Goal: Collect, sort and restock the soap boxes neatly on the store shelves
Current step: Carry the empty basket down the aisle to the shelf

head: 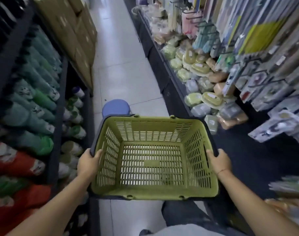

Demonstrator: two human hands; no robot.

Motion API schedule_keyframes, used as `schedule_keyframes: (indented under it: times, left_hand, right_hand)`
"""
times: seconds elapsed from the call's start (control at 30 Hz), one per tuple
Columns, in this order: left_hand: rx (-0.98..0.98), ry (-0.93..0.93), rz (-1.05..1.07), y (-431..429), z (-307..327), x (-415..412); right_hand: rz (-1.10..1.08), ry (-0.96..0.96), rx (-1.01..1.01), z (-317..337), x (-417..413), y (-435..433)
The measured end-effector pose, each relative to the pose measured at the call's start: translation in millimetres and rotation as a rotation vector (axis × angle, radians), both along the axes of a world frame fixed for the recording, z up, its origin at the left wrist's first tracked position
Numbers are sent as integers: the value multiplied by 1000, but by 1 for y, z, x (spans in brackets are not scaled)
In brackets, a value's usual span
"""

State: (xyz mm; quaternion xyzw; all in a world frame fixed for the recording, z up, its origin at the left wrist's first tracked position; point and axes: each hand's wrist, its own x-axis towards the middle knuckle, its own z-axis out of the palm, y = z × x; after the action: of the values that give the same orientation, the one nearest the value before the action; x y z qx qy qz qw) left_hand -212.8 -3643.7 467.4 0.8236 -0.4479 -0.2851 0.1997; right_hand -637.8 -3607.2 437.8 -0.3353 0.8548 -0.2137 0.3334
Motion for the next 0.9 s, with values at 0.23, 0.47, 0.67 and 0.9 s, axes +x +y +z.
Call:
schedule_keyframes:
  times: [0.23, 0.47, 0.67, 0.9]
  left_hand:
    - [21, -14, -28, -192, -13, 10]
    - [70, -6, -152, -371, -39, 22]
    - [109, -24, -426, -527, -60, 19]
    - [160, -87, -704, -678, -141, -8]
  right_hand:
    - [-23, 35, 84, -17, 16, -169]
    - [-174, 4, 138, -36, 45, -289]
    - [-441, 21, 193, -55, 87, -365]
    - [-577, -49, 337, -124, 111, -424]
